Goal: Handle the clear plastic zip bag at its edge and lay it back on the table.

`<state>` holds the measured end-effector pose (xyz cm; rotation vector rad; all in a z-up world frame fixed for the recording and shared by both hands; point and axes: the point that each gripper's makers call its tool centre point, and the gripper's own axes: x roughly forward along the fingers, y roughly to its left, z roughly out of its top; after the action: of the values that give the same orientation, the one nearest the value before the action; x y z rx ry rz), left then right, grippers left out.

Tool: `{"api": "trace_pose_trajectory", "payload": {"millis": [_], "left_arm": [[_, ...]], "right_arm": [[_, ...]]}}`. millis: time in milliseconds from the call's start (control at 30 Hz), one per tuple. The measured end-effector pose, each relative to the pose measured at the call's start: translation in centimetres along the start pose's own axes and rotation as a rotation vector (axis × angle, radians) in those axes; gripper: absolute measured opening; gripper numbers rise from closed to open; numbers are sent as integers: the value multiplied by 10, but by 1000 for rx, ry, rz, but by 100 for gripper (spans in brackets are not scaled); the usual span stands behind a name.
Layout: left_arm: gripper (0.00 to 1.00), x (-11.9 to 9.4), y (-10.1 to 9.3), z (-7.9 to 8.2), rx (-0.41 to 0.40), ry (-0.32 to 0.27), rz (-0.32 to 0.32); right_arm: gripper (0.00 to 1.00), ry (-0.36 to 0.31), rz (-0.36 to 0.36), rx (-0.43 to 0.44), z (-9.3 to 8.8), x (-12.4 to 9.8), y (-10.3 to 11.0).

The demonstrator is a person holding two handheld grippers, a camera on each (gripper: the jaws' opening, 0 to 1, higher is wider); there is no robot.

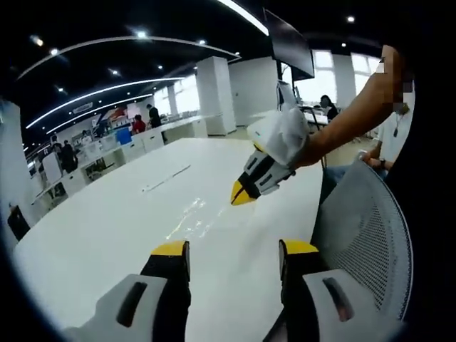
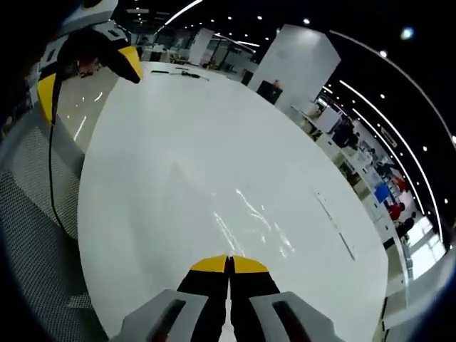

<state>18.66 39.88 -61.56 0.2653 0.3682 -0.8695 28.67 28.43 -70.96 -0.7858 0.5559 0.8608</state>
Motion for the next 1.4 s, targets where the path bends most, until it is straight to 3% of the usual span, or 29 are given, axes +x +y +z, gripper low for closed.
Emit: {"api": "trace_pose_trajectory", "payload": {"millis": [300, 667, 833, 900, 1167, 1400], "left_arm": [[51, -4, -2, -21, -6, 35, 0], [52, -4, -6, -31, 5, 59, -7], [52, -4, -5, -31, -1, 52, 1], [52, -4, -4, -32, -2, 52, 6], [54, -4, 0, -33, -8, 47, 21], [57, -3, 1, -36, -26, 47, 26]], "right_arm": [[0, 29, 19, -27, -6, 16, 6], [4, 70, 81, -56, -24, 27, 27], [9, 52, 109, 14, -26, 23, 34], [15, 24, 126, 90, -22, 20, 37], [32, -37, 125, 180, -15, 2, 34], [39, -74, 92, 236, -14, -12, 29]]}}
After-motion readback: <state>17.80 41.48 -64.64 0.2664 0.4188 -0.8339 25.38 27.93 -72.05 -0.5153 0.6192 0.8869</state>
